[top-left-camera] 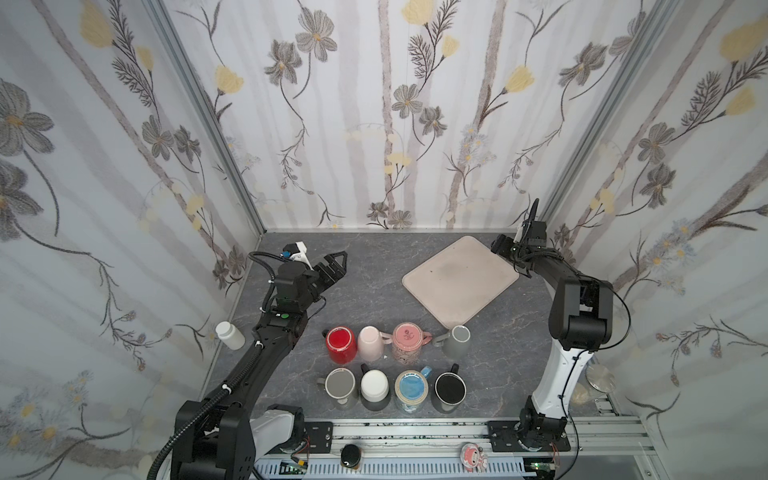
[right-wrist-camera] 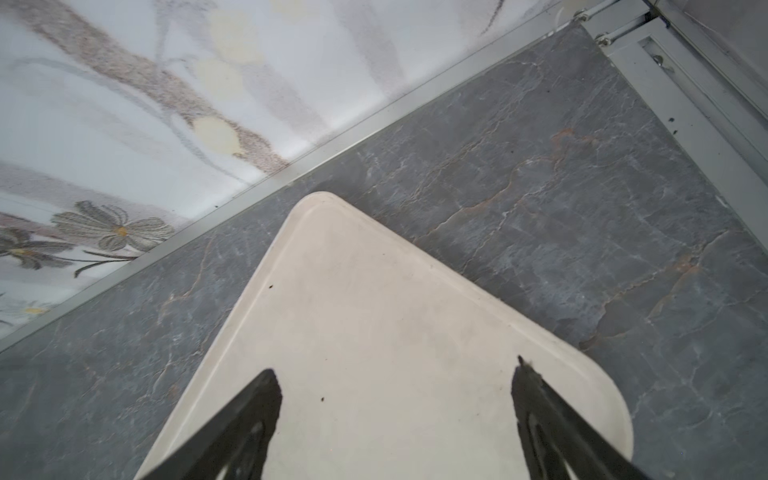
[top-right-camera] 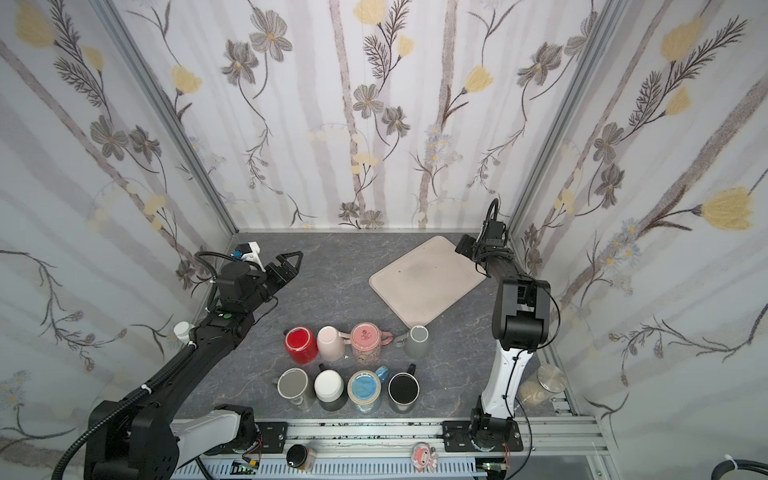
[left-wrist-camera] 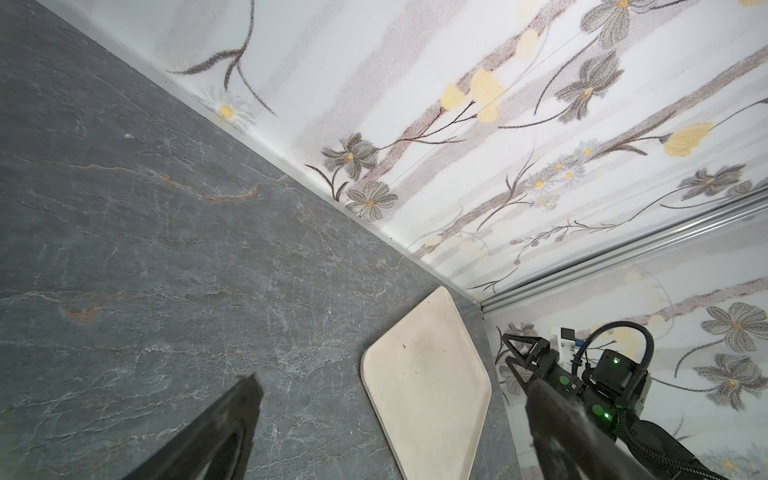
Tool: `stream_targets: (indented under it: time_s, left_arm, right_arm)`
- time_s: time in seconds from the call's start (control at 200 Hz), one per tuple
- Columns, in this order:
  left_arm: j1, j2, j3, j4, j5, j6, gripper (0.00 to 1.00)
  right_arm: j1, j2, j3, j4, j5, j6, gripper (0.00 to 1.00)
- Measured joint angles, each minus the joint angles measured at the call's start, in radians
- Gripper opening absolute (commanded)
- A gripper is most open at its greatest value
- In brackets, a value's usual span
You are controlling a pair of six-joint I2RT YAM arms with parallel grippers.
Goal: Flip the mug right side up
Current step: 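Push the beige tray with the right gripper toward the table centre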
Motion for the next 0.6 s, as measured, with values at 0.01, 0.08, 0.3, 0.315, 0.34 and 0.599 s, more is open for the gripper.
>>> stream_targets:
  time_s: [0.01, 0.08, 0.3, 0.315, 0.34, 0.599]
  left_arm:
    - [0.000, 0.000, 0.000, 0.000, 0.000, 0.000, 1.00]
    - [0.000, 0.000, -0.002, 0.000, 0.002, 0.003, 1.00]
    - [0.000, 0.020, -0.003, 0.003, 0.008, 0.002, 1.00]
    - [0.000, 0.023, -0.003, 0.003, 0.008, 0.002, 1.00]
    - [0.000, 0.027, -0.003, 0.003, 0.009, 0.002, 1.00]
    - [-0.001, 0.053, 0.000, 0.011, 0.016, 0.000, 1.00]
  right_arm:
    - [-0.002, 0.006, 0.007, -0.006, 0.000, -0.002, 0.87]
    - [-0.015, 0.040, 0.043, -0.038, 0.001, -0.016, 0.87]
    - [-0.047, 0.146, 0.140, -0.105, 0.002, -0.039, 0.86]
    - [-0.050, 0.154, 0.144, -0.112, 0.005, -0.040, 0.86]
    - [-0.052, 0.163, 0.150, -0.120, 0.010, -0.040, 0.86]
    - [-0.065, 0.223, 0.188, -0.164, 0.011, -0.051, 0.76]
